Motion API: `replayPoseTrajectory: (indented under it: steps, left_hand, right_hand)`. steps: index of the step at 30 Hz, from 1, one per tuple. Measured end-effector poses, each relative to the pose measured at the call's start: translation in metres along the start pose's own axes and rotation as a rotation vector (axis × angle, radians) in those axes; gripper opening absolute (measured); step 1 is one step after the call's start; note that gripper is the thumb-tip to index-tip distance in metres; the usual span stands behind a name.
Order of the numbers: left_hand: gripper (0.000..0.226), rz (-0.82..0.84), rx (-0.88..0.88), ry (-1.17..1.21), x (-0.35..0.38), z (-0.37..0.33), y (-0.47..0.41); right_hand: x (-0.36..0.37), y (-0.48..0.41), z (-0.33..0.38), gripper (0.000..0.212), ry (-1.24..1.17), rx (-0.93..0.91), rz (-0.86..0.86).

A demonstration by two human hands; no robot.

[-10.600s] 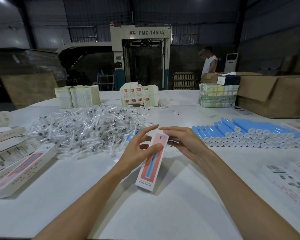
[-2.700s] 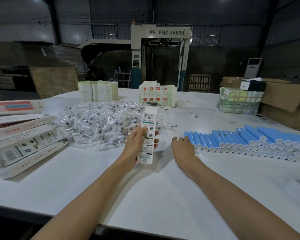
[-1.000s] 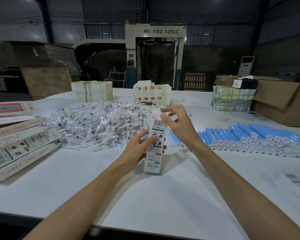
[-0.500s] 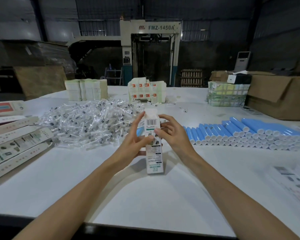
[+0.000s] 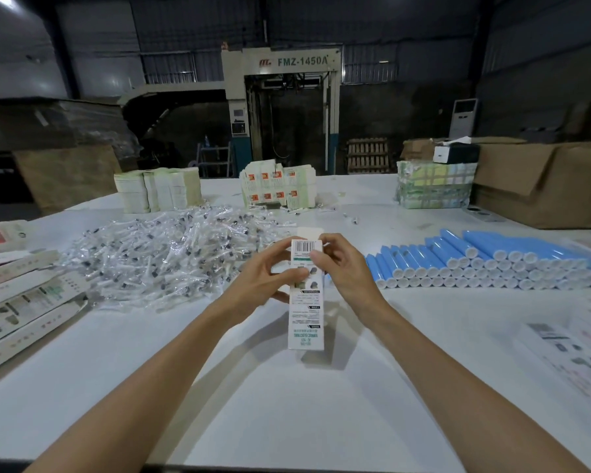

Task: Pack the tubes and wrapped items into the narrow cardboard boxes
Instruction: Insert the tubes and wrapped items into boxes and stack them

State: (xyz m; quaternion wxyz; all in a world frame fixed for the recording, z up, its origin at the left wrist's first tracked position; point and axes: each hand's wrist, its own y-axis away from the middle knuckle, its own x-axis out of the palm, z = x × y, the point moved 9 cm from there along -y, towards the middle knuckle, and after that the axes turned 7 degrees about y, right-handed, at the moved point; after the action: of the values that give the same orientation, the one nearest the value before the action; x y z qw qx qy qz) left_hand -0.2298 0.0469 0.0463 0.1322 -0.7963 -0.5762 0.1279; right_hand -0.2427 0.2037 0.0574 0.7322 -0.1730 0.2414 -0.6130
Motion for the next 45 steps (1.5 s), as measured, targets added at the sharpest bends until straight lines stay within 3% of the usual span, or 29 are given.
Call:
replayPoseTrajectory:
  steps: [5, 9, 17, 23, 28, 31, 34, 38, 45]
  left_hand:
    - [0.042, 0.005, -0.031, 0.012, -0.001, 0.025, 0.002]
    - [0.048, 0.021, -0.047, -0.006, -0.005, 0.028, 0.008]
    - [0.058, 0.092, -0.06, -0.058, 0.001, 0.019, 0.012]
    - [0.065, 0.074, -0.068, -0.01, 0.005, 0.017, 0.015]
    - [0.058, 0.073, -0.056, -0.022, 0.006, 0.016, 0.018]
    - [0.057, 0.055, -0.04, -0.033, 0.003, 0.016, 0.017]
    - [0.061, 0.052, -0.032, -0.066, 0.003, 0.015, 0.014]
    - [0.066, 0.05, -0.027, -0.096, 0.007, 0.015, 0.012]
    - [0.066, 0.048, -0.017, -0.065, 0.005, 0.014, 0.014]
  right_hand:
    - [0.007, 0.0, -0.025, 0.014, 0.034, 0.089, 0.08]
    - [0.004, 0.0, -0.033, 0.025, -0.029, 0.169, 0.032]
    - [-0.015, -0.009, -0.029, 0.011, 0.002, 0.183, 0.036]
    - [-0.018, -0.008, -0.004, 0.006, 0.135, 0.032, 0.041]
    - [-0.015, -0.004, 0.013, 0.011, 0.313, -0.085, 0.084]
    - [-0.015, -0.003, 0.012, 0.008, 0.23, -0.029, 0.096]
    - [-0.019, -0.003, 0.005, 0.025, 0.007, 0.13, 0.005]
    - [-0.019, -0.001, -0.007, 0.017, -0.127, 0.277, -0.03]
    - [-0.014, -0.002, -0.013, 0.016, -0.196, 0.31, 0.005]
